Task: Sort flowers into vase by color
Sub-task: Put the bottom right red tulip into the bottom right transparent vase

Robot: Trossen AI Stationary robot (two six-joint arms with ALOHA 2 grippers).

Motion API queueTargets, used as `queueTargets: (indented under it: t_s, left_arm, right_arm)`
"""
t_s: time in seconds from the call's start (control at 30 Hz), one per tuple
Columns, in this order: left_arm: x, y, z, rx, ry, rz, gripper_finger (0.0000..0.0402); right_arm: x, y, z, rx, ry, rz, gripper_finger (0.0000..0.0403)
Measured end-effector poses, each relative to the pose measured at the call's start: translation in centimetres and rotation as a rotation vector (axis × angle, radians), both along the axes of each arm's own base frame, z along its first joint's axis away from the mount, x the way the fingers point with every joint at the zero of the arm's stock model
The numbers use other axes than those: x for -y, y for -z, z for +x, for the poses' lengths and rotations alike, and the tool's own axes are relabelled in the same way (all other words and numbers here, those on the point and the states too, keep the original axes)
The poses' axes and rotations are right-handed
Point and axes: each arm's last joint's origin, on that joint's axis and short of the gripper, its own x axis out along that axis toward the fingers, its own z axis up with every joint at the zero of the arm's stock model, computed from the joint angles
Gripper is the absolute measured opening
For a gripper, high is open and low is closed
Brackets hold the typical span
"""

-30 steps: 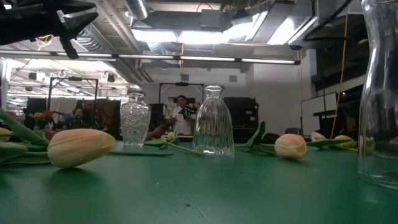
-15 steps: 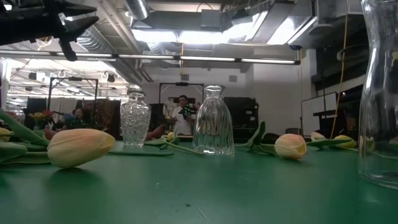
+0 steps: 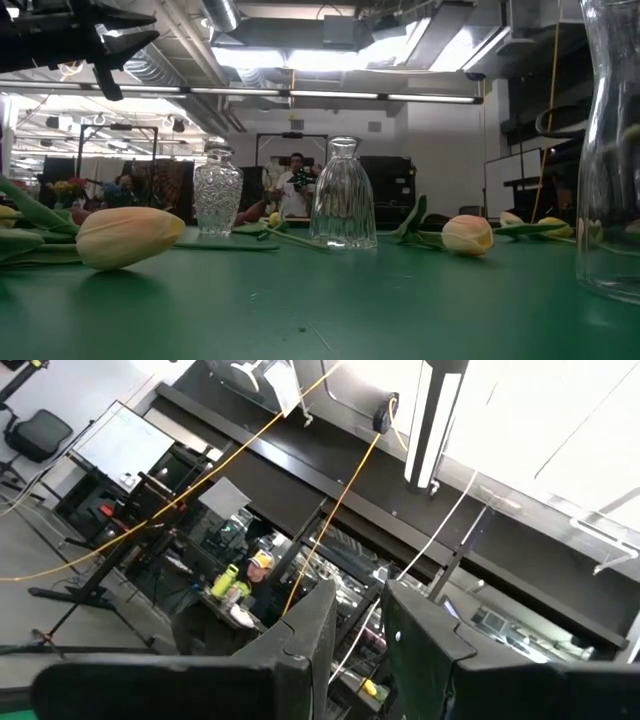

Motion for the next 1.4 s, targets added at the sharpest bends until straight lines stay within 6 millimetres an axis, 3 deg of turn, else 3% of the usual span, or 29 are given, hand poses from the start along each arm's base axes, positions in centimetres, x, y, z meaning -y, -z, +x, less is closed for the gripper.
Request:
queueTargets:
  t_s: [0.17, 0.43, 0.63, 0.8, 1.07, 1.4]
  left_arm:
    - [0.0, 0.0, 0.0, -0.002, -0.002, 0.003, 0.0084]
    - [0.0, 0.0, 0.0, -0.003, -0.002, 0.004, 0.0084]
    - [0.0, 0.0, 0.0, -0.003, -0.002, 0.004, 0.0084]
    - [0.0, 0.2, 0.1, -0.033, -0.002, 0.004, 0.0084]
    - [0.0, 0.5, 0.3, -0.055, 0.01, -0.014, 0.0084]
    - [0.0, 0.5, 0.3, -0.058, 0.009, -0.014, 0.0084]
  right_arm:
    - [-0.2, 0.0, 0.2, 0.0, 0.007, -0.003, 0.0177]
    - [-0.2, 0.0, 0.4, 0.006, -0.01, -0.015, 0.0015]
    - [0.0, -0.1, 0.4, 0.012, -0.015, -0.042, 0.0013]
    - [0.5, -1.4, 0.8, 0.03, -0.061, -0.197, 0.001]
    - [0.3, -6.2, 2.6, 0.15, -0.233, -0.526, 0.0004]
    - [-2.7, -12.4, 4.4, 0.596, -0.6, -0.992, 0.0003]
